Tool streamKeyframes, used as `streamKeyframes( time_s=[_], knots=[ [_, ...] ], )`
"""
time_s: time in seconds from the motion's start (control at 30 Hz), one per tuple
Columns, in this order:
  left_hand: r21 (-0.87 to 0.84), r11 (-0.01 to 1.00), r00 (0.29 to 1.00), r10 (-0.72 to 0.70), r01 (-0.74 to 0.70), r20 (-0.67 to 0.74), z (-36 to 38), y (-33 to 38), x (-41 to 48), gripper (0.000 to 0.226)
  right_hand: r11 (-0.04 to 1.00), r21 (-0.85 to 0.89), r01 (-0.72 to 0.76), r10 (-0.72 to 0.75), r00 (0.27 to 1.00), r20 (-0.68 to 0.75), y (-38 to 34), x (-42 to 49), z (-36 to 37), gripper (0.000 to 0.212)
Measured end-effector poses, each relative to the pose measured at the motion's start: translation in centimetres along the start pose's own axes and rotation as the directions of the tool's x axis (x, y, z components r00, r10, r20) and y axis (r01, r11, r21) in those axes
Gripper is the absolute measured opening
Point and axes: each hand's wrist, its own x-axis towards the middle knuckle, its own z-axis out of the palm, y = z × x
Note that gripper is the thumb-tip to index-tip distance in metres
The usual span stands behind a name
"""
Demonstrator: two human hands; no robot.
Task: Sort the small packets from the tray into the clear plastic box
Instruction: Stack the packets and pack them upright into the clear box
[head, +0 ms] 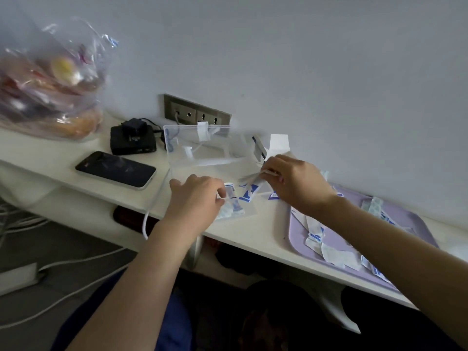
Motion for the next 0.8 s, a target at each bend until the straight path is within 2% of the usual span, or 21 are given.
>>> streamKeyframes(
  time_s=[0.07,0.17,0.27,0.33,0.4,0.47,0.53,0.63,0.73,0.8],
  knots=[
    [0.048,0.999,1.000,0.021,-0.021,-0.006,0.2,-0.1,0.0,0.015,0.995,-0.100,-0.005,0.012,0.998,0.066,-0.1,1.1,0.8,0.014],
    [0.048,0.999,1.000,0.014,-0.013,-0.015,0.2,-0.6,0.1,0.023,0.975,-0.213,0.060,-0.041,0.995,0.092,-0.5,3.2,2.0,0.012],
    [0.101,0.995,1.000,0.009,-0.010,0.015,0.5,-1.0,0.2,0.027,0.967,-0.250,0.056,-0.057,0.998,0.002,-0.4,5.1,2.6,0.007],
    [0.114,0.993,1.000,0.008,-0.010,0.017,0.5,-1.2,0.2,0.029,0.953,-0.286,0.103,-0.111,0.994,-0.014,-0.7,5.9,2.8,0.006],
    [0.104,0.994,1.000,0.016,-0.018,0.022,0.5,-1.3,0.4,0.028,0.923,-0.341,0.179,-0.153,0.983,0.100,-0.8,6.3,3.2,0.007],
    [0.086,0.996,0.999,0.019,-0.021,0.030,0.5,-1.5,0.5,0.024,0.860,-0.453,0.234,-0.117,0.955,0.271,-0.9,6.1,3.8,0.005],
    [0.062,0.998,0.999,0.010,-0.013,0.039,0.5,-1.6,0.6,0.020,0.793,-0.521,0.317,-0.128,0.922,0.365,-0.7,5.8,4.5,0.024],
    [0.043,0.999,0.999,0.000,-0.002,0.050,0.5,-1.7,0.8,0.019,0.758,-0.528,0.383,-0.193,0.905,0.379,-0.2,6.5,5.3,0.031],
    [0.022,1.000,0.998,-0.011,0.010,0.060,0.7,-1.8,0.9,0.020,0.798,-0.502,0.334,-0.168,0.922,0.348,-0.4,6.5,5.0,0.027],
    [0.010,1.000,0.998,-0.013,0.012,0.067,0.8,-1.8,1.0,0.021,0.869,-0.383,0.313,-0.181,0.922,0.341,-0.4,6.0,5.1,0.016]
  ],
)
